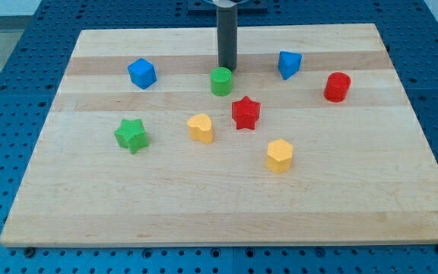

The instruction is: Push the green circle into the red star

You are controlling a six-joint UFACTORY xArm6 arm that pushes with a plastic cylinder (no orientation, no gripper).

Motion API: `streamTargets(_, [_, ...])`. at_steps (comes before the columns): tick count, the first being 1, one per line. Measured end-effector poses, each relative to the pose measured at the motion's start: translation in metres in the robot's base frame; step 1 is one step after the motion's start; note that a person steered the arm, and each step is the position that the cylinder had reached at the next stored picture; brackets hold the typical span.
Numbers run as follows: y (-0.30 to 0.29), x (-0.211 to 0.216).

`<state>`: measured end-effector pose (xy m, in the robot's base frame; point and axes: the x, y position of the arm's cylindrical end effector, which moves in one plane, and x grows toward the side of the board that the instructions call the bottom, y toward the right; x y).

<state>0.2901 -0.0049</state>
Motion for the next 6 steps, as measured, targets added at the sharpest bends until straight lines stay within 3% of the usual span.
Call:
streamTargets(1, [-0.030,-0.016])
streamTargets(3, [-0.061,-0.004])
streamTargets(6, [-0.021,0.025])
